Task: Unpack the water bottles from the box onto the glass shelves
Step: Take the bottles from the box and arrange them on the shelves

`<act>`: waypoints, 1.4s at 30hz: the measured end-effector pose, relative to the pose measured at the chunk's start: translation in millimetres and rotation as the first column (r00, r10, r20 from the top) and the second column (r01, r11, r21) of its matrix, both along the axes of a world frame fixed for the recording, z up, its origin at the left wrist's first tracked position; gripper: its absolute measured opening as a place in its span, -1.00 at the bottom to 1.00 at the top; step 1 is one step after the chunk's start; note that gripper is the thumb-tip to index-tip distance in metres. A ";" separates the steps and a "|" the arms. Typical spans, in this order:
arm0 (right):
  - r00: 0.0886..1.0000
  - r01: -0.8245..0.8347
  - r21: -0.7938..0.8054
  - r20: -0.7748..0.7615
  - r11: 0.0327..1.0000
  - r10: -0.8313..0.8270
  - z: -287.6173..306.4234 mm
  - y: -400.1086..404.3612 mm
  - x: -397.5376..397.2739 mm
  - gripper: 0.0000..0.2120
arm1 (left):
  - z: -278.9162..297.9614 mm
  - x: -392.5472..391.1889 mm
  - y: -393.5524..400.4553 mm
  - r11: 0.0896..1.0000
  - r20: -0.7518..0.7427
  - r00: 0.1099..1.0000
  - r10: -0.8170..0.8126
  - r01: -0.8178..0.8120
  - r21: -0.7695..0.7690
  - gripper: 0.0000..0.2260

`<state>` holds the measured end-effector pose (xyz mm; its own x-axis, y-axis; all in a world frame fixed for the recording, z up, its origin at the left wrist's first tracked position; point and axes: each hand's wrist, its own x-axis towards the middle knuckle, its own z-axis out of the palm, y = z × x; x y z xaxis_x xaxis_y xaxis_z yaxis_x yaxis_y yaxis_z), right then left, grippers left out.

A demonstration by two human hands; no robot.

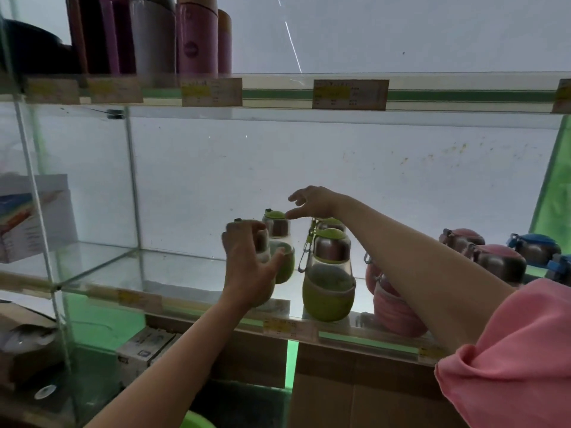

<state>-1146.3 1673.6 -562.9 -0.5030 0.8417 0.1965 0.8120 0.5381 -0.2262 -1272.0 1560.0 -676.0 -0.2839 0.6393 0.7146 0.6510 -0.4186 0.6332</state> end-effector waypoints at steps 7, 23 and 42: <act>0.971 0.081 0.038 0.221 0.996 -0.087 -16.2 10.0 -51.0 -0.39 | -18.6 -47.3 10.2 0.909 0.201 0.975 -0.098 0.170 -0.381 -0.36; 0.996 0.053 -0.095 -0.073 0.994 -0.060 -25.7 16.7 -68.5 -0.61 | -39.8 -45.8 24.7 0.882 0.178 0.982 -0.061 0.136 -0.451 -0.20; 0.998 0.058 -0.085 -0.003 0.995 -0.058 -20.0 15.5 -58.8 -0.41 | -40.8 -33.1 22.2 0.879 0.041 0.997 0.060 -0.034 -0.475 -0.07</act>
<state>-1205.1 1689.1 -583.0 -0.4521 0.8831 0.1256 0.8399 0.4689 -0.2734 -1305.1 1582.1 -716.8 -0.3511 0.8825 0.3129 0.6221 -0.0299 0.7824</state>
